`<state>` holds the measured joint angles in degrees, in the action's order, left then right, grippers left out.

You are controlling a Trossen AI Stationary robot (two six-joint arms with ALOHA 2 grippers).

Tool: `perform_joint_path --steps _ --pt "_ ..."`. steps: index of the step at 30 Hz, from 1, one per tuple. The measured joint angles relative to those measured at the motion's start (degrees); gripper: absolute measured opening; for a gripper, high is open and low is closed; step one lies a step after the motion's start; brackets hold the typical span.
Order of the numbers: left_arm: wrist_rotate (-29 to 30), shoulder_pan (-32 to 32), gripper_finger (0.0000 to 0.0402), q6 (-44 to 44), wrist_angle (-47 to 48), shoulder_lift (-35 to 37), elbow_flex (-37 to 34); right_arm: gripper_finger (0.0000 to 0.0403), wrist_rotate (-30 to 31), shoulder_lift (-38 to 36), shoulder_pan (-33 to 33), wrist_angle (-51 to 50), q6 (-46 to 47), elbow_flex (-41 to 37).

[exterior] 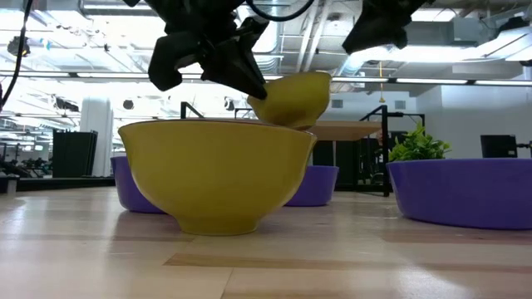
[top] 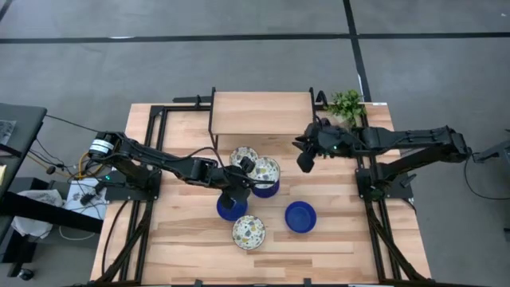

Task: Pick & Place Mini bowls
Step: Put the white patterned bowl on the shelf

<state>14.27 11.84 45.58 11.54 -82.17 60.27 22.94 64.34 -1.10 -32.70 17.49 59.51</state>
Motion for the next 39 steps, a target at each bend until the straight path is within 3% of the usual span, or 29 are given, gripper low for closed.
perform_joint_path --steps 5,10,18,24,32,39 --pt "-0.09 0.09 0.001 -0.9 0.0 0.02 0.0 0.0007 9.11 -0.39 -6.91 1.5 -1.62 -1.68" --pt "0.57 0.27 0.0011 -1.09 0.01 0.04 0.0 0.0002 10.74 -3.85 -11.57 3.94 0.29 -6.49" --pt "1.16 0.65 0.0011 -2.62 -0.01 0.07 0.02 0.0001 18.25 -13.9 -18.93 9.4 5.09 -18.52" --pt "4.57 0.53 0.001 -3.03 0.1 2.2 0.1 0.0001 21.48 -19.56 -23.36 12.67 10.3 -26.6" --pt "5.64 -1.29 0.001 -2.55 0.5 9.61 0.52 0.0 24.32 -20.55 -26.96 12.8 15.56 -31.18" --pt "6.08 -7.75 0.001 -2.45 3.27 15.23 0.52 0.0 25.46 -20.44 -27.78 15.28 15.53 -32.65"
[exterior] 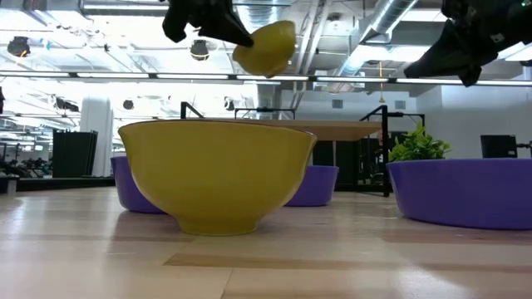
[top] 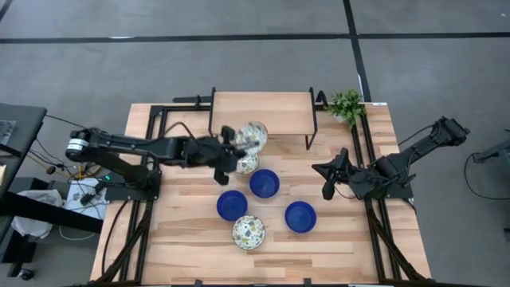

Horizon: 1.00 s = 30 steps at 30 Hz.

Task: Pick & Place Mini bowls
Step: Put the white patterned bowl on the shelf

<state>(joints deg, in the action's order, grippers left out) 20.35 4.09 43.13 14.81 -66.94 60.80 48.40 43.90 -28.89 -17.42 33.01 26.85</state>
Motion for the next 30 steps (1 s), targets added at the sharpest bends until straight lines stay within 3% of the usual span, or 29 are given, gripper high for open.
perform_joint_path --steps 14,16,30 --pt "0.84 -18.51 0.001 1.4 0.71 1.58 0.13 0.0 0.0 0.0 0.0 -0.01 0.02 0.0" --pt "0.67 -20.18 0.001 1.08 4.13 1.55 1.86 0.0 0.0 0.0 0.0 -0.01 0.02 0.0" --pt "-0.77 -21.65 0.001 -6.37 27.01 -6.23 18.42 0.0 -0.27 0.76 0.02 -0.04 0.71 0.02"
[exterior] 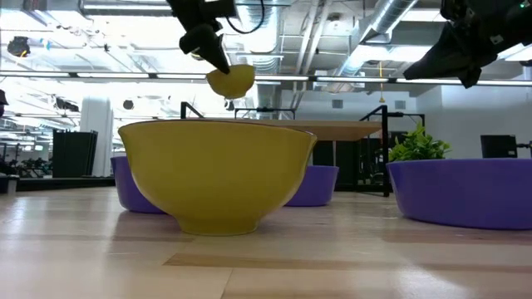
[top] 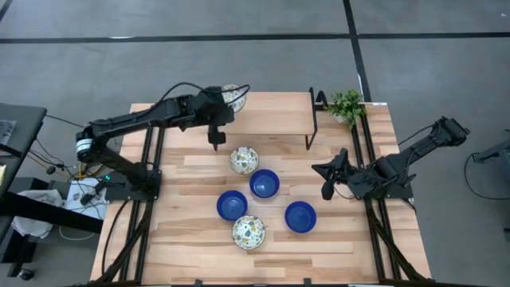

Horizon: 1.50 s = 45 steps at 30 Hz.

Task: Pick & Place Mini bowls
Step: Put the white patterned bowl on the shelf

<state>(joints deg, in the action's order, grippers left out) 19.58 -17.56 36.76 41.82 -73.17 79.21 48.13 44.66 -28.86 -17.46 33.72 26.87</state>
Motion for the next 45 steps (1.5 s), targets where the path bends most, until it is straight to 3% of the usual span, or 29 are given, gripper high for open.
perform_joint_path --steps 17,45 --pt "-1.07 -2.34 0.001 -0.16 1.21 -6.43 0.89 0.0 -0.21 9.0 0.0 0.07 3.87 0.0" --pt "-2.04 -2.27 0.0015 -0.18 2.08 -6.21 -1.19 0.0 -0.36 9.01 0.0 0.42 3.93 0.0"
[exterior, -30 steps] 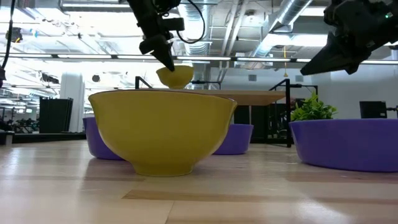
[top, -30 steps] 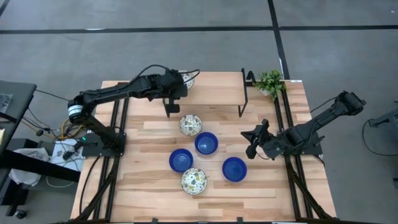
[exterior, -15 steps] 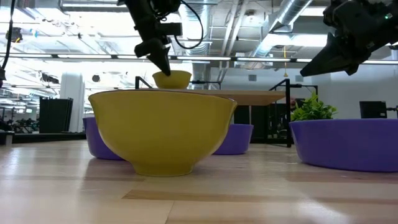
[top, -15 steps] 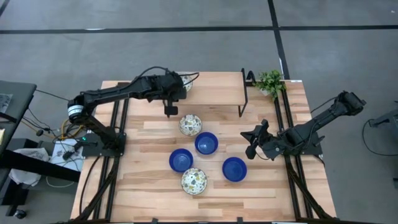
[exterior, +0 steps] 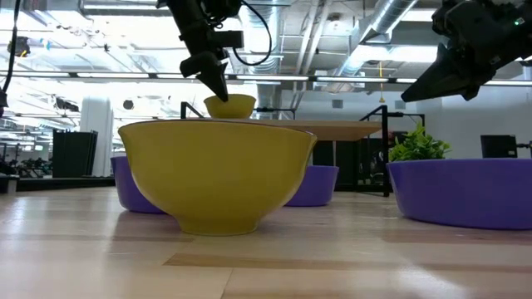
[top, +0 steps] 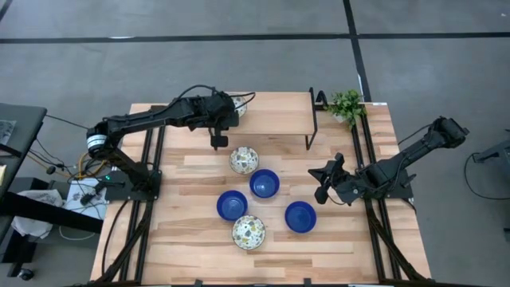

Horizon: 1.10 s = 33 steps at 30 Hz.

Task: Pick & Place Mini bowls
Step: Put the white patterned bowl on the shelf, then stack the white pattern bowl on the top of the white pattern bowl on the shelf

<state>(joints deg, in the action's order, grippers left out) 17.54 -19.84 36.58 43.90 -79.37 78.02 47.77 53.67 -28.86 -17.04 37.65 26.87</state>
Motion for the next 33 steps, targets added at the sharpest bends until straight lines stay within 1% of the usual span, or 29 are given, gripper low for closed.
perform_joint_path --steps 13,18,23,33 --pt "0.48 0.0 0.0019 -0.02 0.02 0.02 0.0 0.0 -0.07 0.0 0.0 0.04 0.0 0.0" --pt "2.54 0.0 0.005 -0.76 -0.04 0.09 0.0 0.0 -0.22 0.0 0.0 0.04 0.0 0.0" --pt "2.67 0.0 0.0083 -1.42 -0.04 0.09 0.0 0.0 -0.22 0.0 0.0 0.04 0.0 0.0" --pt "2.65 0.0 0.0102 -2.43 0.06 0.09 0.0 0.0 -0.22 0.0 0.0 0.04 0.0 0.0"
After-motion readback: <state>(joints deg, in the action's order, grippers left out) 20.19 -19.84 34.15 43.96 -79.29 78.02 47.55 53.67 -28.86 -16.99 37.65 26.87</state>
